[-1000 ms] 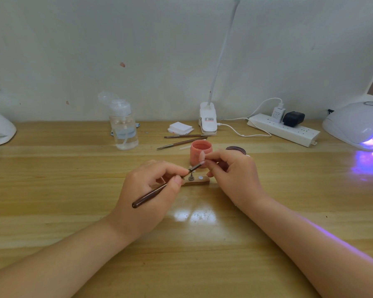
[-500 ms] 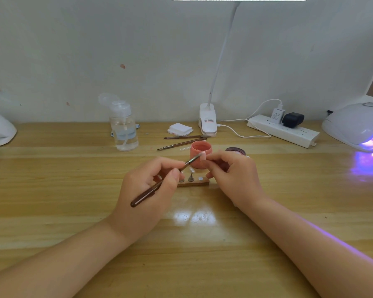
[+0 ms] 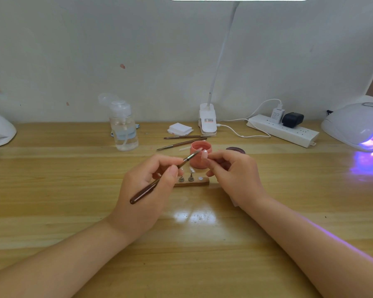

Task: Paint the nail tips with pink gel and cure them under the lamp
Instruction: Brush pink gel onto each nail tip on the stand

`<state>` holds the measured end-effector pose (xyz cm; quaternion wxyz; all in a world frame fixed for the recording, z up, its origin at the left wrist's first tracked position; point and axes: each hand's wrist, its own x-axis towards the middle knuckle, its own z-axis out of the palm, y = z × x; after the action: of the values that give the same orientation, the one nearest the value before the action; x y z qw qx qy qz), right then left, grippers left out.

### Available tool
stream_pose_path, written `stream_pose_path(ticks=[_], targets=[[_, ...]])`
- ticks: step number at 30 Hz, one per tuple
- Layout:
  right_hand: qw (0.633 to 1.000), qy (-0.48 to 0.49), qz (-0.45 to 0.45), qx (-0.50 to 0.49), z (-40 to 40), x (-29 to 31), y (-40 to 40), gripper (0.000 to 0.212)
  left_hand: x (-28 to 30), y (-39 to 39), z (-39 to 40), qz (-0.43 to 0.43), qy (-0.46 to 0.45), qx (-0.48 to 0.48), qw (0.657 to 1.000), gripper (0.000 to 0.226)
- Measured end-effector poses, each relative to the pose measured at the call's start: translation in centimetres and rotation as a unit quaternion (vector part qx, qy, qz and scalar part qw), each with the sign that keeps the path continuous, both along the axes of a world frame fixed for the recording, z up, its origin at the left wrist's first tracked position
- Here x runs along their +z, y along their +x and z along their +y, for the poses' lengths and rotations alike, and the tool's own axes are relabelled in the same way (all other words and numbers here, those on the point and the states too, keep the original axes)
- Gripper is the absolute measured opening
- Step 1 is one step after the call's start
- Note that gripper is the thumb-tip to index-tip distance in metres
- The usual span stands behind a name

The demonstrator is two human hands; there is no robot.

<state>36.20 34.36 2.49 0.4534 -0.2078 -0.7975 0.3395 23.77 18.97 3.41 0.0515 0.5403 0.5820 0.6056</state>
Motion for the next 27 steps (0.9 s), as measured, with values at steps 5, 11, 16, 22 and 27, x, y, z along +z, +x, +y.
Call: stream_pose_path(ticks=[5,11,16,22,27], targets=[[1.0,-0.01,-0.005,0.002,-0.13,0.0,0.03,0.021,-0.1,-0.08,0.12,0.0,-0.034,-0.009,0.999,0.016],[0.999,-0.046,-0.002,-0.016,0.04,0.11,0.24,0.005,-0.11,-0.37,-0.04,-0.007,0.006,-0.001,1.0,0.02],[0.997,-0.079,0.007,-0.014,0.1,0.3,0.35,0.005,-0.12,-0.46,0.1,-0.033,0.013,0.002,0.999,0.021],[0.994,-0.106,0.021,0.029,-0.25,0.14,0.07,0.007,-0.25,-0.22,0.34,-0.04,-0.013,-0.015,0.999,0.017],[0.992,-0.117,0.033,0.038,-0.14,0.03,-0.04,0.013,-0.26,-0.41,0.06,-0.026,-0.017,-0.018,0.999,0.017]])
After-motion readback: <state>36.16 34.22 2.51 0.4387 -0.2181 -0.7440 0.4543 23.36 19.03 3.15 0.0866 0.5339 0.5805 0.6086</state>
